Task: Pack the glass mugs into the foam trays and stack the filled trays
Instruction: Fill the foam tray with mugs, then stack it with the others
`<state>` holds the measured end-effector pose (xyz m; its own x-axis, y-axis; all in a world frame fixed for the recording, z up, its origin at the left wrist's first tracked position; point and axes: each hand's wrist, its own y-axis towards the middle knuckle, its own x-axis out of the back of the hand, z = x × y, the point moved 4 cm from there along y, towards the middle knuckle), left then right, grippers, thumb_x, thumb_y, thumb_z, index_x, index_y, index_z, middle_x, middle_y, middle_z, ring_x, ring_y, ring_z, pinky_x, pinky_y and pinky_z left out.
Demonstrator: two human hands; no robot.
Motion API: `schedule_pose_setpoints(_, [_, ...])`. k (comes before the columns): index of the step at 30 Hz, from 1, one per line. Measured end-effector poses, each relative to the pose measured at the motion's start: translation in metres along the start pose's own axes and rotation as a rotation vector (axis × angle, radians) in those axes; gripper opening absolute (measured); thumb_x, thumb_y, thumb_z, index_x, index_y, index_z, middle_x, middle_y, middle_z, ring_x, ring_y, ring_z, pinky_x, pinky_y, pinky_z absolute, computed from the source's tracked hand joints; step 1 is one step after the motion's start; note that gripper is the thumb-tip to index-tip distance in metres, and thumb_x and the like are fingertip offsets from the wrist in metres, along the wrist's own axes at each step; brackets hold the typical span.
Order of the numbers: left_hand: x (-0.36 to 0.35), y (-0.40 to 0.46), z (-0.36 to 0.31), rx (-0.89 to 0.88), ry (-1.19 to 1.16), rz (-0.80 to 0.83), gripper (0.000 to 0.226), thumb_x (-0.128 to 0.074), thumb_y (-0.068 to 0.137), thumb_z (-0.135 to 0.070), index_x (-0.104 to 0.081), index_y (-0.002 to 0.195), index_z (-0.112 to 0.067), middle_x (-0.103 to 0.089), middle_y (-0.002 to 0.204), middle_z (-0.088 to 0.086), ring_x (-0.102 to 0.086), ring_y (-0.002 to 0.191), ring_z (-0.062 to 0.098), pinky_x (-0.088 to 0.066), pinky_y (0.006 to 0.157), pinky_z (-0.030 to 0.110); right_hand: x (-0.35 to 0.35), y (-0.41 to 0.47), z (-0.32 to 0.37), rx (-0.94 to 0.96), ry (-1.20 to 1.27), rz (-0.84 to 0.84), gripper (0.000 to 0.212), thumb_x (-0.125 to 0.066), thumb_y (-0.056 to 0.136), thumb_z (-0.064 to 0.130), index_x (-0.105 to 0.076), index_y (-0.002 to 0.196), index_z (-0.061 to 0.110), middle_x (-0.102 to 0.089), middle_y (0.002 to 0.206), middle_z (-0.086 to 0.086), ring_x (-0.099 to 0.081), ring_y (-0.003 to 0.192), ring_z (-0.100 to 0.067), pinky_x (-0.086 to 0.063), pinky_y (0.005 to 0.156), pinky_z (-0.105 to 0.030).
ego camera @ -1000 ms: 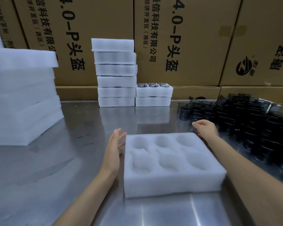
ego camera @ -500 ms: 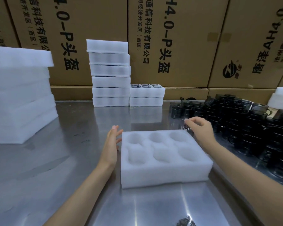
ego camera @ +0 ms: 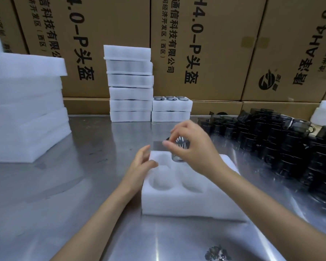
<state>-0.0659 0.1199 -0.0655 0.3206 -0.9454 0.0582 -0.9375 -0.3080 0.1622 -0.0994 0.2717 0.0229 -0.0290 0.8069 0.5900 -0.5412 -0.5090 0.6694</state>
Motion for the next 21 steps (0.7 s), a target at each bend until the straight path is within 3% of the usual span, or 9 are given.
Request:
schedule_pose_setpoints(3, [-0.002, -0.001, -0.002, 0.016, 0.052, -0.011, 0.073, -0.051, 0.065, -0.029, -0.038, 0.136, -0.026, -0.046, 0.129, -0.008, -0.045, 0.1, -0.015, -0.034, 0.08, 0.009, -0.012, -0.005, 0.0, -0.007, -0.104, 0.076, 0.016, -0.068, 0.082, 0.043, -0.059, 0.076, 0.031, -0.052, 0.097, 0.017, -0.047, 0.096, -0.006, -0.042, 0.081, -0.027])
schedule_pose_setpoints(7, [-0.002, -0.002, -0.003, 0.018, 0.086, -0.028, 0.069, -0.048, 0.07, -0.038, -0.037, 0.136, -0.025, -0.048, 0.131, 0.0, -0.05, 0.114, 0.011, -0.036, 0.081, 0.017, -0.013, -0.005, 0.005, -0.016, -0.146, 0.146, 0.026, -0.07, 0.077, 0.048, -0.05, 0.083, 0.033, -0.055, 0.106, 0.014, -0.05, 0.101, -0.008, -0.044, 0.083, -0.028])
schedule_pose_setpoints(10, [0.0, -0.001, 0.0, 0.017, 0.081, -0.039, 0.054, -0.054, 0.086, -0.021, -0.037, 0.138, -0.025, -0.047, 0.126, -0.005, -0.051, 0.1, -0.004, -0.038, 0.073, 0.007, -0.007, -0.005, 0.002, -0.212, -0.091, 0.218, 0.04, -0.067, 0.077, 0.051, -0.043, 0.103, 0.033, -0.056, 0.1, 0.016, -0.056, 0.094, -0.007, -0.047, 0.079, -0.028])
schedule_pose_setpoints(12, [0.0, 0.0, 0.001, 0.019, 0.072, -0.042, 0.051, -0.05, 0.09, -0.01, -0.038, 0.138, -0.024, -0.047, 0.119, -0.009, -0.047, 0.094, -0.012, -0.038, 0.067, 0.0, 0.002, -0.006, -0.002, -0.34, -0.076, 0.278, 0.037, -0.062, 0.078, 0.047, -0.045, 0.108, 0.034, -0.055, 0.095, 0.02, -0.058, 0.089, -0.002, -0.048, 0.075, -0.026])
schedule_pose_setpoints(14, [-0.001, 0.0, 0.0, 0.023, 0.053, -0.037, 0.057, -0.055, 0.084, -0.018, -0.038, 0.138, -0.023, -0.048, 0.117, -0.01, -0.048, 0.097, -0.01, -0.04, 0.071, 0.006, 0.011, -0.006, -0.003, -0.402, -0.088, 0.317, 0.03, -0.059, 0.077, 0.043, -0.051, 0.104, 0.034, -0.056, 0.091, 0.022, -0.055, 0.085, 0.004, -0.047, 0.066, -0.024])
schedule_pose_setpoints(17, [-0.003, -0.001, -0.004, 0.027, 0.036, -0.059, 0.073, -0.051, 0.065, -0.028, -0.039, 0.137, -0.024, -0.049, 0.121, -0.006, -0.05, 0.097, -0.006, -0.038, 0.075, 0.01, 0.016, -0.007, -0.001, -0.397, -0.122, 0.378, 0.029, -0.058, 0.079, 0.037, -0.05, 0.107, 0.034, -0.056, 0.084, 0.022, -0.052, 0.078, 0.002, -0.041, 0.056, -0.023])
schedule_pose_setpoints(19, [-0.001, 0.0, -0.003, 0.014, 0.041, -0.087, 0.066, -0.057, 0.074, -0.024, -0.039, 0.137, -0.024, -0.05, 0.117, -0.008, -0.049, 0.094, -0.007, -0.038, 0.072, 0.008, 0.014, -0.007, 0.003, -0.349, -0.133, 0.398, 0.029, -0.057, 0.081, 0.03, -0.05, 0.109, 0.034, -0.056, 0.085, 0.021, -0.052, 0.078, 0.001, -0.038, 0.056, -0.02])
schedule_pose_setpoints(21, [0.002, 0.001, -0.001, 0.002, 0.052, -0.133, 0.053, -0.055, 0.087, -0.012, -0.041, 0.136, -0.023, -0.049, 0.111, -0.01, -0.047, 0.088, -0.012, -0.038, 0.063, 0.0, 0.011, -0.008, 0.003, -0.297, -0.112, 0.375, 0.028, -0.058, 0.085, 0.026, -0.051, 0.11, 0.034, -0.057, 0.094, 0.02, -0.055, 0.093, -0.004, -0.042, 0.068, -0.021])
